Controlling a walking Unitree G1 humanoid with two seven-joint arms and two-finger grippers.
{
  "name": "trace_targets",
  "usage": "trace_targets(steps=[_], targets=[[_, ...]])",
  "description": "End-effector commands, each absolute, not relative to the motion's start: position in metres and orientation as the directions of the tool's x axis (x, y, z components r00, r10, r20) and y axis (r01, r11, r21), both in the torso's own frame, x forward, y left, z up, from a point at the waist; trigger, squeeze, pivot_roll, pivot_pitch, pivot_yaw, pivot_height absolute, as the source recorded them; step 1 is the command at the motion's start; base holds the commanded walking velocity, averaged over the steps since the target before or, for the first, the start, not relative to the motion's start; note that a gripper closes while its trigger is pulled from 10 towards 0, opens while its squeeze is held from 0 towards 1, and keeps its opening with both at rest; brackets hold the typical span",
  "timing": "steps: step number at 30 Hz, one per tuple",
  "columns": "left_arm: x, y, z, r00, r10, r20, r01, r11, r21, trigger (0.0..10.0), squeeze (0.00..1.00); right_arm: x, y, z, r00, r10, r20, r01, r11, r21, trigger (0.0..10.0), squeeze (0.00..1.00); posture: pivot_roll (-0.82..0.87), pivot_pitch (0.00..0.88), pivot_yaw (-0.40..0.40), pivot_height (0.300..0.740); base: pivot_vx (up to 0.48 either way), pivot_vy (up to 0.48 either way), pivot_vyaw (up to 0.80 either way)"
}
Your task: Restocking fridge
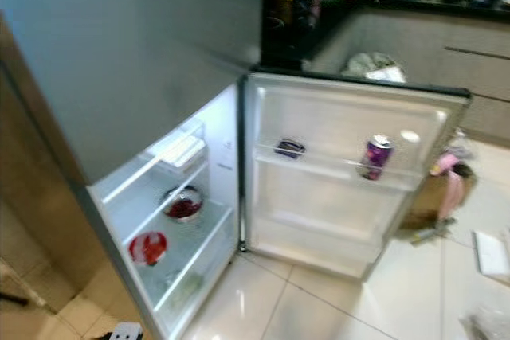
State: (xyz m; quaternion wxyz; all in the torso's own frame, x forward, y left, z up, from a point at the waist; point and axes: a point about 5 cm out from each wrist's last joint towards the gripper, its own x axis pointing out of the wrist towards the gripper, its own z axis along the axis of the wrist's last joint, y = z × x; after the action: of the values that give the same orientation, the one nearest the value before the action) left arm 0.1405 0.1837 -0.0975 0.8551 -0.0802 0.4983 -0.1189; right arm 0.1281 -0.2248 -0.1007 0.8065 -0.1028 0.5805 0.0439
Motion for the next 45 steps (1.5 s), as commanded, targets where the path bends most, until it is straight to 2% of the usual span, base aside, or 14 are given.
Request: trace_targets(steps=[1, 6, 13, 22, 45], targets=[[0.144, 0.188, -0.096, 0.486, -0.265, -0.833, 0.129, 0.964, -0.231, 10.0, 0.00, 0.130, -0.220, -0.101, 0.333, -0.032, -0.942, -0.188, 0.977, -0.100, 10.0, 0.00, -0.04, 0.000, -0.020, 0.740, 0.000, 0.000, 0.78], [0.152, 0.188, -0.093, 0.506, -0.258, -0.823, 0.134, 0.966, -0.220, 10.0, 0.00, 0.129, -0.221, -0.101, 0.334, -0.043, -0.942, -0.185, 0.977, -0.110, 10.0, 0.00, -0.04, 0.000, -0.019, 0.740, 0.000, 0.000, 0.73], [0.154, 0.187, -0.092, 0.509, -0.259, -0.821, 0.140, 0.966, -0.218, 10.0, 0.00, 0.127, -0.231, -0.100, 0.334, -0.078, -0.939, -0.169, 0.976, -0.141, 10.0, 0.00, -0.04, 0.000, -0.018, 0.740, 0.000, 0.000, 0.00], [0.151, 0.185, -0.094, 0.497, -0.258, -0.828, 0.139, 0.966, -0.218, 10.0, 0.00, 0.118, -0.244, -0.099, 0.309, -0.098, -0.946, -0.169, 0.973, -0.156, 10.0, 0.00, -0.04, 0.000, -0.019, 0.740, 0.000, 0.000, -0.80], [0.154, 0.185, -0.092, 0.492, -0.273, -0.826, 0.195, 0.960, -0.201, 10.0, 0.00, 0.120, -0.238, -0.100, 0.309, -0.093, -0.946, -0.166, 0.975, -0.150, 10.0, 0.00, -0.04, 0.000, -0.009, 0.740, 0.000, 0.000, -0.80]])
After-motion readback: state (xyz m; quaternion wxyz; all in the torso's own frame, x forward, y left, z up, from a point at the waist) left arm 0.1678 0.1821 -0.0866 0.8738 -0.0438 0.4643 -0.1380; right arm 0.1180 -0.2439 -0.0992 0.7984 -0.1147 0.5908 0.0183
